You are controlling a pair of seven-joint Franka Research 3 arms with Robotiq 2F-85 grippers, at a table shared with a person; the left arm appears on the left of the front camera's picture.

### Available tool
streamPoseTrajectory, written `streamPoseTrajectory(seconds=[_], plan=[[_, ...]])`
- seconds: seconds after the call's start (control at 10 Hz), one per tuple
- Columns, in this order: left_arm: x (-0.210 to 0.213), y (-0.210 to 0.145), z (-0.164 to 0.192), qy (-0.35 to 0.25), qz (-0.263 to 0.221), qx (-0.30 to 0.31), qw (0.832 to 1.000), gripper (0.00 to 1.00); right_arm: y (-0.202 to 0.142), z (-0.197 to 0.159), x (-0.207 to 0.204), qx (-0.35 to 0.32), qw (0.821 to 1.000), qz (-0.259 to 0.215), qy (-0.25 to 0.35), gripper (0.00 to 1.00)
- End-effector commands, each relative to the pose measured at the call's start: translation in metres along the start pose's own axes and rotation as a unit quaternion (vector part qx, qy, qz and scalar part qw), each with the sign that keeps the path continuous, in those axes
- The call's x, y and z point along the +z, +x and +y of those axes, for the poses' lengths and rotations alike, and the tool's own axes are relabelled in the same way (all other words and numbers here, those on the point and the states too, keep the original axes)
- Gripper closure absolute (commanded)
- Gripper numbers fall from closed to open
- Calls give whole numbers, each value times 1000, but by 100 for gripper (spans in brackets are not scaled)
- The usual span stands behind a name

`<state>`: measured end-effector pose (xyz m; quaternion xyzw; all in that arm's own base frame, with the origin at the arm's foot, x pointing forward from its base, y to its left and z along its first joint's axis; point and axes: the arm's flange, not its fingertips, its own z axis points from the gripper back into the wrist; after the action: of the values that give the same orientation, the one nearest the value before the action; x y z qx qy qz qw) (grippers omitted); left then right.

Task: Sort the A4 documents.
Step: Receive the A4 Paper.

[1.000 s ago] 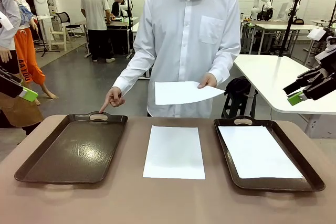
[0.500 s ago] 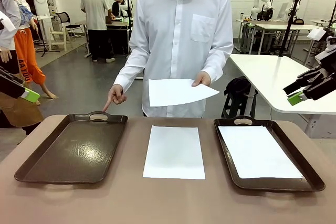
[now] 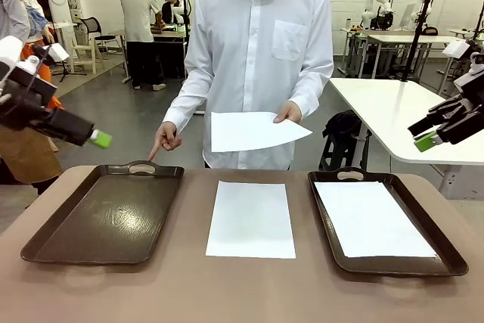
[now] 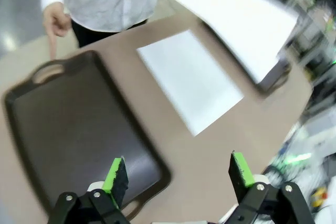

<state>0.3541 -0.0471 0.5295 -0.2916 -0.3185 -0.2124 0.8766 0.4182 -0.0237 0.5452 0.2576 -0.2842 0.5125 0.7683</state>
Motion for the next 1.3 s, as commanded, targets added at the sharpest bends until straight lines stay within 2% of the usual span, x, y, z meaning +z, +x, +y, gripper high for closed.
streamPoseTrajectory(seconds=[0.0, 0.7, 1.2], plan=[[-31, 25, 24, -89, -63, 86, 990, 0, 1, 0, -1, 3, 1000, 2, 0, 0], [-125, 64, 53, -138, -58, 173, 973, 0, 1, 0, -1, 3, 1000, 2, 0, 0], [-165, 83, 42, -193, -49, 172, 965, 0, 1, 0, -1, 3, 1000, 2, 0, 0]])
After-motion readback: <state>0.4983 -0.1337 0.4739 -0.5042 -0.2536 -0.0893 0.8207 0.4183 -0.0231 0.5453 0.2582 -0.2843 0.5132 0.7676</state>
